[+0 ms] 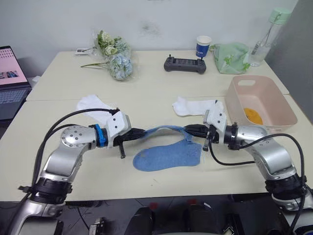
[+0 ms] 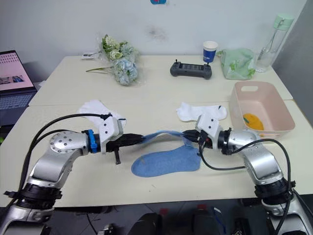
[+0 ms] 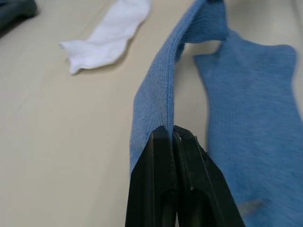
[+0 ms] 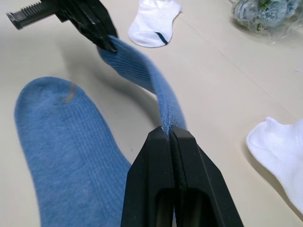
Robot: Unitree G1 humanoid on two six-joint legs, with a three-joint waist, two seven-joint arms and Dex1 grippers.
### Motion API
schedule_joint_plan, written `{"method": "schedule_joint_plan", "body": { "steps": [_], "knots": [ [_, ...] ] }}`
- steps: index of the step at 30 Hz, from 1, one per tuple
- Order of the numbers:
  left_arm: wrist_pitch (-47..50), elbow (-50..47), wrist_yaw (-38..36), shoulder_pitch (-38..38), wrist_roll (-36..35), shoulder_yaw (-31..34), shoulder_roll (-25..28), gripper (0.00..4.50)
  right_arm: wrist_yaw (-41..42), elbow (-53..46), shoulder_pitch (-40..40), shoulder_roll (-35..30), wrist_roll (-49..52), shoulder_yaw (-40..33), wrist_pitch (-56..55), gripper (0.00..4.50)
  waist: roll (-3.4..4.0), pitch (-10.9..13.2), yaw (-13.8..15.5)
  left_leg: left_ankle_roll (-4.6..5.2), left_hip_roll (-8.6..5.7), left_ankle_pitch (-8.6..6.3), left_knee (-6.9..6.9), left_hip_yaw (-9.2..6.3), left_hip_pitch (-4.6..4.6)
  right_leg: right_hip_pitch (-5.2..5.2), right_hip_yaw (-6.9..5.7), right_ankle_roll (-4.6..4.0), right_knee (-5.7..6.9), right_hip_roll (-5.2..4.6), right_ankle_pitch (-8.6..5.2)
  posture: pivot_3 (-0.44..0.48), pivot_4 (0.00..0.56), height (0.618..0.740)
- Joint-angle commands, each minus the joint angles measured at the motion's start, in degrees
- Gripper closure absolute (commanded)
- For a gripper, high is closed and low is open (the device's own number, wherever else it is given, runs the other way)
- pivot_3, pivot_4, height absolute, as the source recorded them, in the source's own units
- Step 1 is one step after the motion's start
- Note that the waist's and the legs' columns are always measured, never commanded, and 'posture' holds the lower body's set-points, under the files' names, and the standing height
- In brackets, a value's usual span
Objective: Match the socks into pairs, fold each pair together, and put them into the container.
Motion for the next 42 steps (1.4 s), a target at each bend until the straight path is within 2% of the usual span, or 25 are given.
{"method": "schedule_joint_plan", "body": {
  "steps": [1, 5, 7, 9, 14, 18, 26, 34, 42],
  "knots": [
    [9.58, -9.96, -5.44, 2.14, -7.80, 2.88, 6.39, 4.49, 6.67, -7.47, -0.25, -6.16, 8.94, -3.78, 7.83, 4.50, 0.02, 0.03, -0.01, 0.00, 0.00, 0.00, 0.00, -0.01, -0.04, -0.02, 0.01, 0.00, 0.00, -0.01, 0.00, 0.000, 0.150, 0.740],
    [22.59, -18.56, -8.36, 4.91, -18.72, 5.25, 12.92, 4.49, 11.04, -13.96, 1.09, -12.36, 20.00, -5.65, 18.50, 4.50, 0.02, 0.04, 0.00, 0.19, 0.05, -0.10, -0.04, -0.06, 0.02, 0.04, 0.00, -0.01, -0.01, -0.02, -0.01, 0.000, 0.150, 0.740],
    [28.16, -21.75, -7.22, 5.82, -24.44, 5.97, 13.04, 4.49, 11.19, -16.41, 2.23, -13.09, 25.35, -6.07, 22.83, 4.50, 0.03, 0.04, 0.02, 0.27, 0.07, -0.15, -0.05, -0.07, 0.03, 0.05, -0.01, -0.01, 0.02, -0.01, -0.01, 0.000, 0.150, 0.740],
    [31.75, -23.14, -5.06, 6.60, -27.27, 5.64, 11.93, 4.49, 9.74, -17.06, 3.21, -12.54, 27.62, -5.75, 24.88, 4.50, 0.02, 0.04, 0.03, 0.28, 0.07, -0.15, -0.04, -0.06, 0.08, 0.11, -0.01, -0.01, 0.02, -0.01, -0.01, 0.000, 0.150, 0.740],
    [30.67, -21.19, -2.28, 8.05, -21.94, -0.68, 10.40, 4.49, 6.43, -12.72, 5.10, -10.37, 22.99, -2.33, 21.60, 4.50, 0.02, 0.03, 0.04, 0.27, 0.07, -0.15, -0.02, 0.01, 0.09, 0.11, -0.02, -0.01, 0.05, 0.08, -0.01, 0.000, 0.150, 0.740],
    [28.34, -16.97, -2.20, 6.74, -18.49, -2.75, 9.85, 4.49, 6.89, -8.39, 4.67, -10.81, 18.96, -0.52, 17.68, 4.50, 0.02, 0.04, 0.07, 0.25, 0.07, -0.14, -0.01, 0.04, 0.08, 0.08, 0.00, -0.01, 0.04, 0.10, -0.01, 0.000, 0.150, 0.740],
    [23.11, -5.97, -4.58, -0.79, -12.24, -7.07, 6.82, 4.49, 6.24, 2.29, -0.13, -7.53, 10.42, 2.61, 9.35, 4.50, 0.01, 0.04, 0.03, 0.04, 0.06, -0.01, -0.02, 0.07, 0.04, 0.04, 0.00, -0.01, 0.02, 0.10, -0.01, 0.000, 0.150, 0.740],
    [20.10, 1.32, -6.51, -7.07, -6.61, -11.23, 3.71, 4.49, 4.91, 6.38, -2.04, -4.49, 6.21, 3.82, 6.67, 4.50, 0.01, 0.04, -0.06, 0.02, 0.05, 0.00, 0.00, 0.07, 0.01, 0.01, 0.00, -0.01, 0.03, 0.09, -0.01, 0.000, 0.150, 0.740],
    [19.39, 3.44, -7.93, -8.13, -3.71, -12.20, 3.35, 4.49, 3.67, 8.76, -3.28, -1.78, 3.89, 3.69, 4.70, 4.50, 0.02, 0.04, -0.06, 0.01, 0.05, 0.00, 0.01, 0.05, 0.01, -0.01, 0.00, -0.01, 0.05, 0.10, -0.01, 0.000, 0.150, 0.740]
  ]
}}
